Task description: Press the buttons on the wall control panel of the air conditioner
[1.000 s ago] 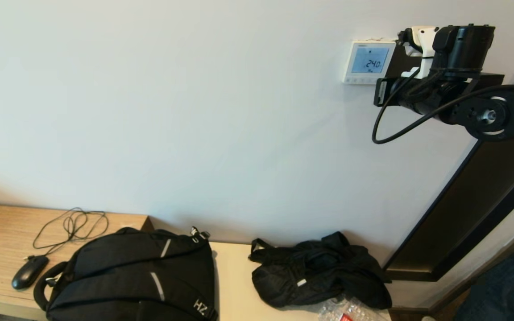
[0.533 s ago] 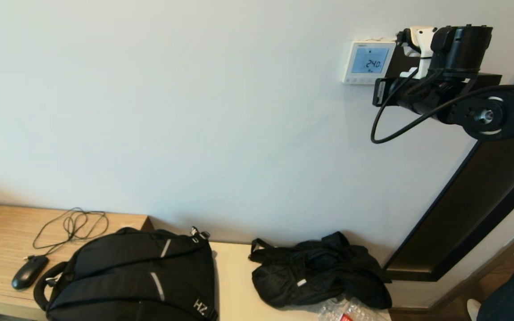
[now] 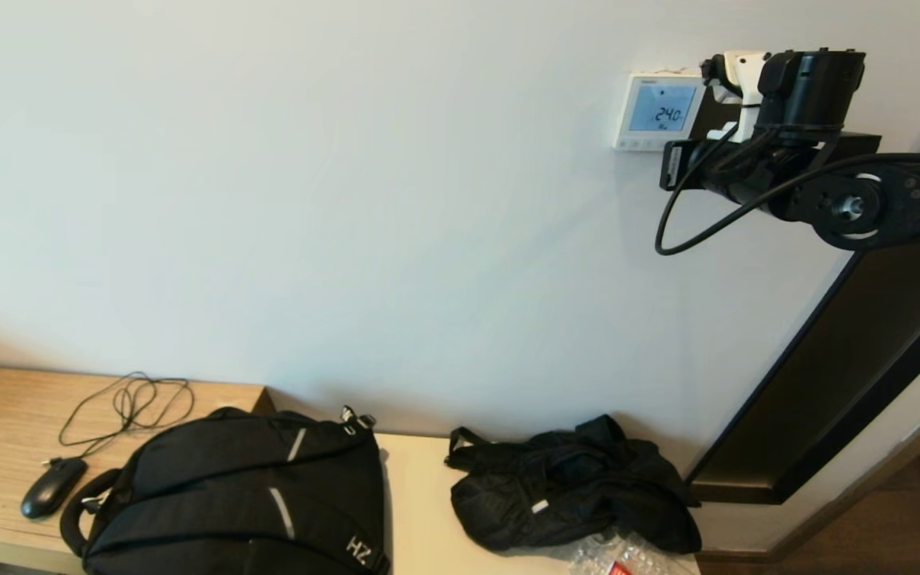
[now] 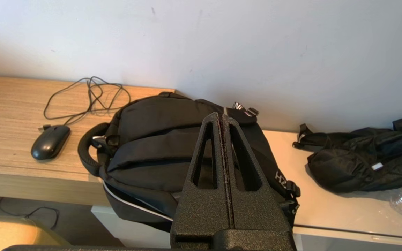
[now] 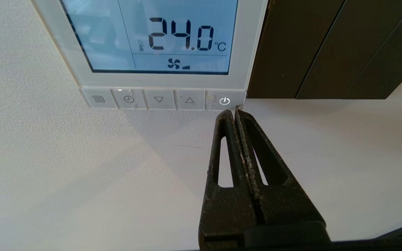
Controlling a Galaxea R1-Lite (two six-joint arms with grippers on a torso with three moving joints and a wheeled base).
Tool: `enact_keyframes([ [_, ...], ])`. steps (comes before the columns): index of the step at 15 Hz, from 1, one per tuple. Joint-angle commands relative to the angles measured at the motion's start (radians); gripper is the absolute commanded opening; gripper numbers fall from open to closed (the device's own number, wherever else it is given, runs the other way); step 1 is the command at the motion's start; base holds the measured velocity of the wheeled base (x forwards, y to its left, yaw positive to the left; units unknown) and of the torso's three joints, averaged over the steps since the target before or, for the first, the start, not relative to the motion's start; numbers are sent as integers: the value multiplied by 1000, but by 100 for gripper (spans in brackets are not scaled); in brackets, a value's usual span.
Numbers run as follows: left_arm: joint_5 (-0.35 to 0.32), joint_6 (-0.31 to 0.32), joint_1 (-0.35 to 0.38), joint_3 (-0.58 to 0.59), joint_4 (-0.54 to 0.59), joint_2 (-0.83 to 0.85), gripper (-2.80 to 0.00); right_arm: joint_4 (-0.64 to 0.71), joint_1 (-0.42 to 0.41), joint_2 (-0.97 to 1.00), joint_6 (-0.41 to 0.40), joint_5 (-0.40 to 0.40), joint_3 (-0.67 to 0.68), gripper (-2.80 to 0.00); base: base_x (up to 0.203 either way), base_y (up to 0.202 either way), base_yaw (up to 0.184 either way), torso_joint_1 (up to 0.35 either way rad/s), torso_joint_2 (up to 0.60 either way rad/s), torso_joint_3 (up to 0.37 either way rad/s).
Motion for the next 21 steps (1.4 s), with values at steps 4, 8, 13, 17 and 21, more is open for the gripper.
enact_keyframes([
  [4,0,-1,0,-1,0,0,-280,0,0,19,-1,-6,-20,-280,0,0,0,0,0,0],
  [8,0,-1,0,-1,0,0,-280,-3,2,5,-1,-11,-5,-280,0,0,0,0,0,0],
  [13,0,0,0,-1,0,0,-280,-8,4,-133,-23,-13,79,-280,0,0,0,0,0,0],
  [17,0,-1,0,-1,0,0,-280,-9,-5,-315,-25,-10,263,-280,0,0,0,0,0,0],
  [21,0,-1,0,0,0,0,-280,-11,-8,-555,-22,-11,523,-280,0,0,0,0,0,0],
])
